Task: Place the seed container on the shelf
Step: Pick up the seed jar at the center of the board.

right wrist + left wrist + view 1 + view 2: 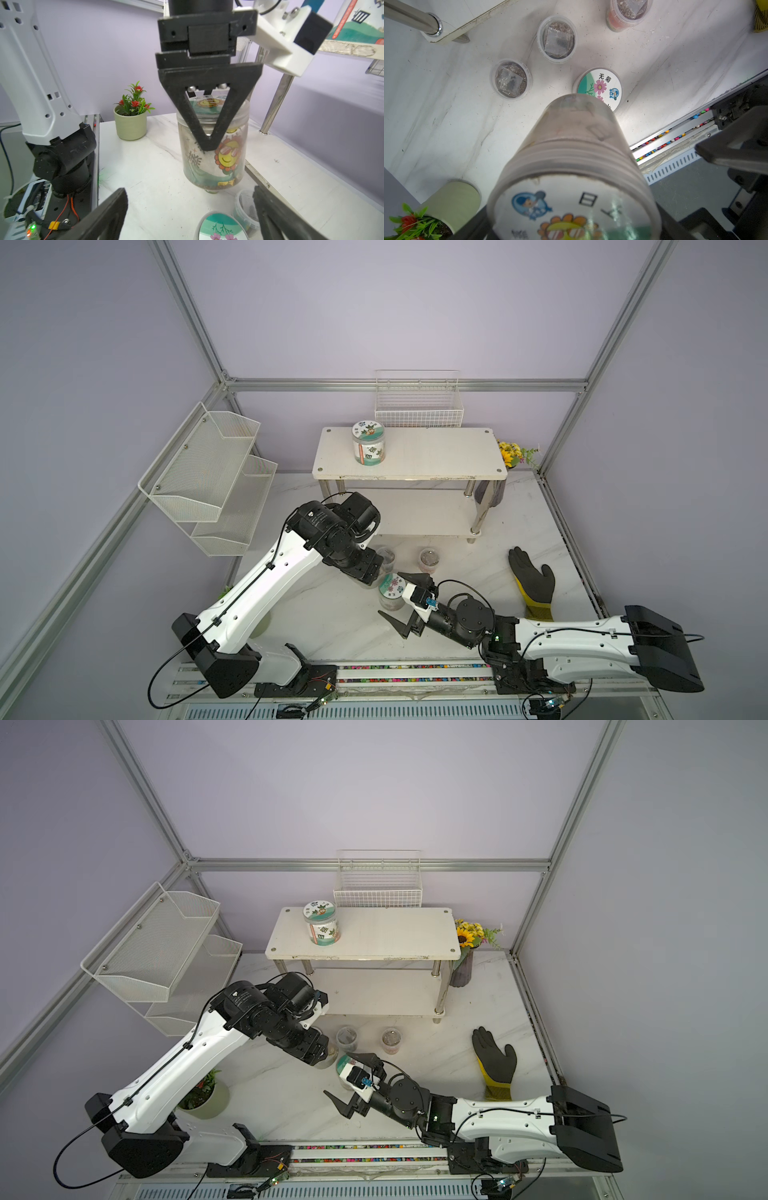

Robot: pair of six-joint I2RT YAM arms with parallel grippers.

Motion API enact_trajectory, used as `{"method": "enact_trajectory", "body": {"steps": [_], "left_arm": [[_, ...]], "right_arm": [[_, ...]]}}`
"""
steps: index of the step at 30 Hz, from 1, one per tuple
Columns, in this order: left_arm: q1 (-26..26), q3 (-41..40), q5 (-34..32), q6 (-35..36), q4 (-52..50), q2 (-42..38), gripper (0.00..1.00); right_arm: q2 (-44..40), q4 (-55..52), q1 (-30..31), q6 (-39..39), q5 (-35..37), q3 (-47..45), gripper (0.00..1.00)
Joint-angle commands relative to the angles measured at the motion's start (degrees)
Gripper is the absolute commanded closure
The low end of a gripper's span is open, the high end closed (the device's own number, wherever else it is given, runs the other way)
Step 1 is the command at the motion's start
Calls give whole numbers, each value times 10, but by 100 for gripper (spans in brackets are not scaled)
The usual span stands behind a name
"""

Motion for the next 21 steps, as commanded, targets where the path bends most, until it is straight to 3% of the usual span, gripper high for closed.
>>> {"method": "enact_trajectory", "body": {"steps": [1, 21], "left_arm": [[0, 30, 14, -2, 8, -5, 55], [-16, 32, 13, -14, 10, 6, 54]], "right_arm": [[19, 77, -2, -25, 12, -7, 3], [115, 151, -64, 10, -46, 29, 3]]}}
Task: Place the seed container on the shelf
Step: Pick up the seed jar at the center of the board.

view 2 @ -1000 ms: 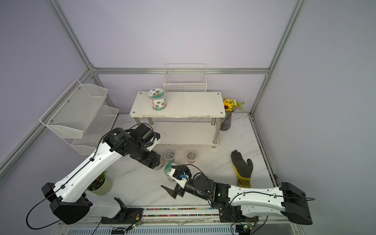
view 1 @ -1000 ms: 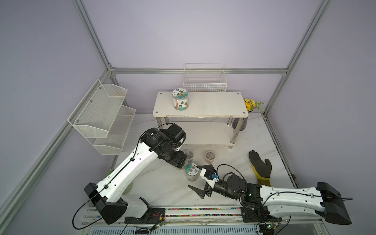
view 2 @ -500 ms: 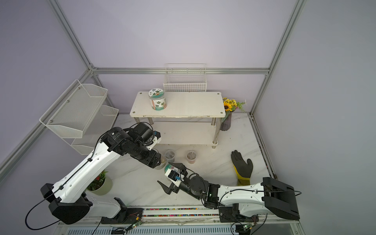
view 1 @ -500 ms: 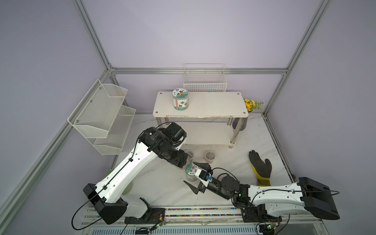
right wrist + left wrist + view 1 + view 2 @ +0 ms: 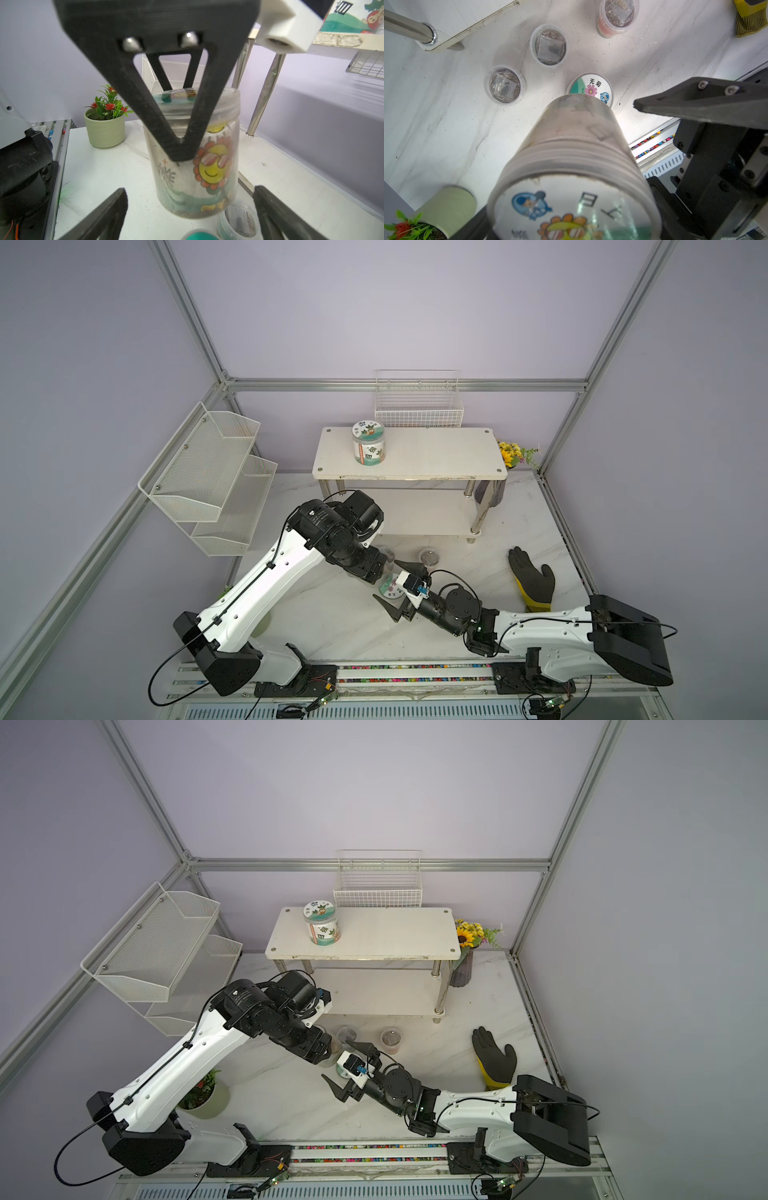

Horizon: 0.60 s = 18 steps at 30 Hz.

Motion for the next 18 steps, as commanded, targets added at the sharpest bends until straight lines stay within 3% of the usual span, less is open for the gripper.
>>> {"method": "enact_trajectory", "body": {"steps": [1, 18], "left_arm": [[-5, 16, 7, -5, 9, -2, 53], [-18, 8, 7, -8, 13, -3, 52]], "right_arm": [[14, 35, -5, 12, -14, 22, 3], [81, 67, -18, 35, -8, 62, 3]]}}
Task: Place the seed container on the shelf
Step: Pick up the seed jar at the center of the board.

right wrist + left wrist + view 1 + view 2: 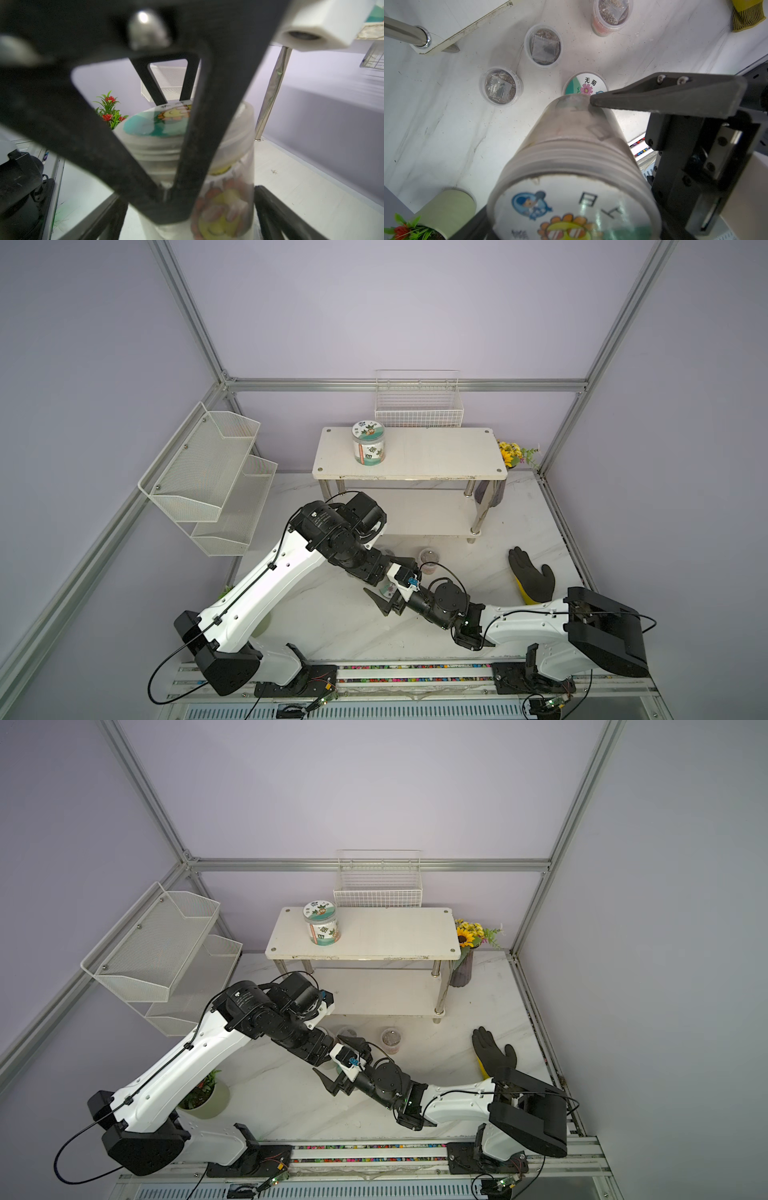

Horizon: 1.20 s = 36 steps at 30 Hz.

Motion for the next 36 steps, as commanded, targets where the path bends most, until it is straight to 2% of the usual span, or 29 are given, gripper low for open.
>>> {"method": "enact_trajectory", "body": {"steps": [1, 22, 32, 36], "left_arm": [[-4, 9, 7, -8, 13, -3, 52], [-13, -5, 20, -9, 22, -4, 52], [-15, -14, 28, -11, 27, -5, 52], [-15, -16, 11, -12, 26, -6, 51]], "right_arm": [[12, 26, -3, 10, 3, 18, 3], [52, 44, -15, 13, 24, 46, 3], [75, 62, -16, -17, 53, 59, 3], [75, 80, -15, -33, 54, 55, 3]]}}
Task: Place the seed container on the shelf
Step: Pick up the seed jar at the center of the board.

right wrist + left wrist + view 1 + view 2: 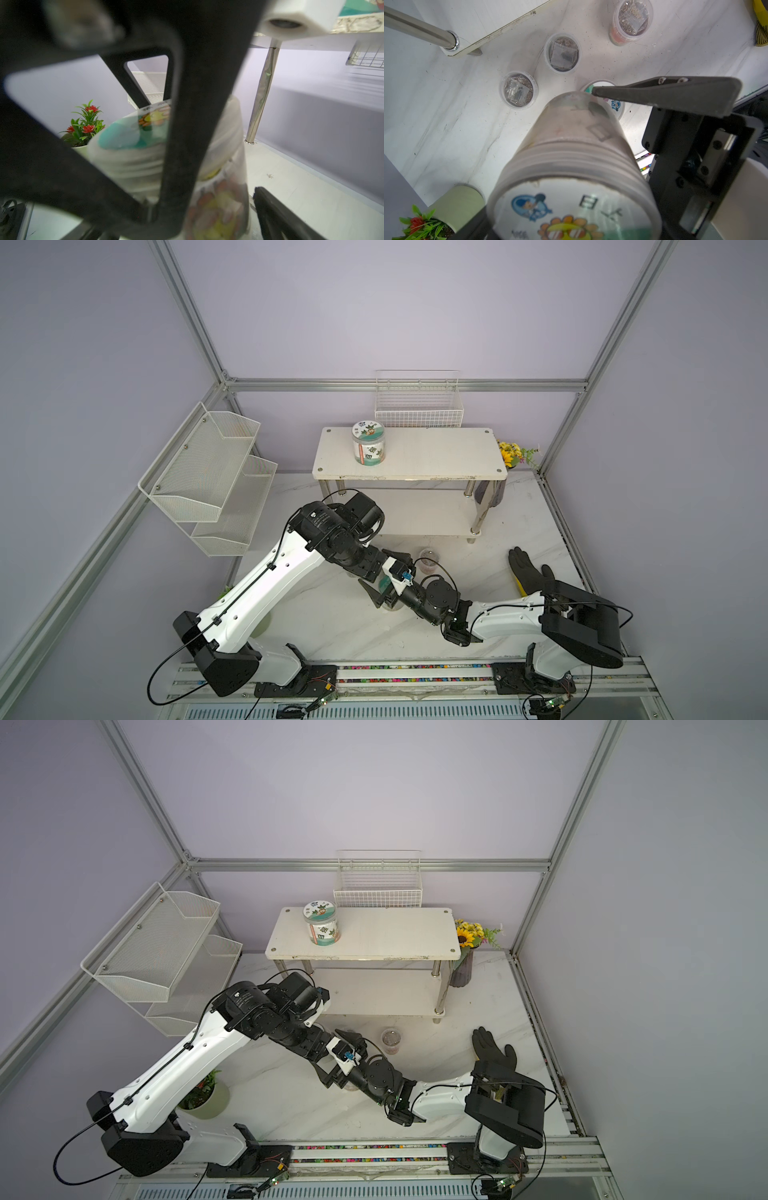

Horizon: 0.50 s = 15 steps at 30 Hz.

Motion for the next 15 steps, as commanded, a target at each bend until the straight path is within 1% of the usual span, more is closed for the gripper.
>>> {"method": "enact_trajectory", "body": {"steps": [1, 5, 10, 15], "left_arm": [[-16, -5, 37, -3, 15, -2, 51], [-16, 0, 16, -3, 4, 4, 52], [-16, 7, 1, -1, -3, 7, 52], [-16, 14, 5, 1, -1, 7, 52]], "right_arm": [[5, 24, -5, -33, 16, 22, 3], [-11, 35, 2, -52, 0, 8, 3], [-36, 6, 10, -58, -17, 6, 3], [-63, 1, 13, -56, -28, -10, 3]]}}
